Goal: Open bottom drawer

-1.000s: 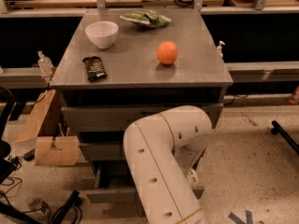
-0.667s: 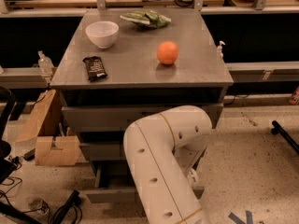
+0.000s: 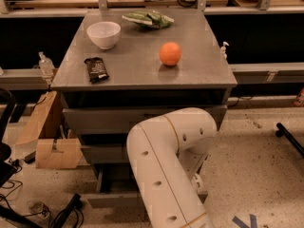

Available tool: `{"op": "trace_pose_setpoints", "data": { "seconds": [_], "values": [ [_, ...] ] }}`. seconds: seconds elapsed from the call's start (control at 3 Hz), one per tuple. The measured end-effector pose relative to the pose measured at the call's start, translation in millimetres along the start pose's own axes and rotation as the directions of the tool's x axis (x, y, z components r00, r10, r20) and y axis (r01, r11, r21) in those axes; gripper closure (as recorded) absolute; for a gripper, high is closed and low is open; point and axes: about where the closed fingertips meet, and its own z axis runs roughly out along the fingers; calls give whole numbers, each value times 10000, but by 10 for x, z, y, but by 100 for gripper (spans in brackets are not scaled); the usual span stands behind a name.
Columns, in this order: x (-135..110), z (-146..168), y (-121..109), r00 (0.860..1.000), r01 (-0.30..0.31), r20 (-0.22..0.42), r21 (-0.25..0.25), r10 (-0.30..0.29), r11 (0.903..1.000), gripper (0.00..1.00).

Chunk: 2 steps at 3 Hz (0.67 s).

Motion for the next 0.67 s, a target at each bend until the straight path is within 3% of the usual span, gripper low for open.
{"op": "trace_pose_setpoints", "data": {
  "seconds": [0.67],
  "values": [
    [-3,-20,88,9999,98,117,48,-98,9999,100]
  ]
}}
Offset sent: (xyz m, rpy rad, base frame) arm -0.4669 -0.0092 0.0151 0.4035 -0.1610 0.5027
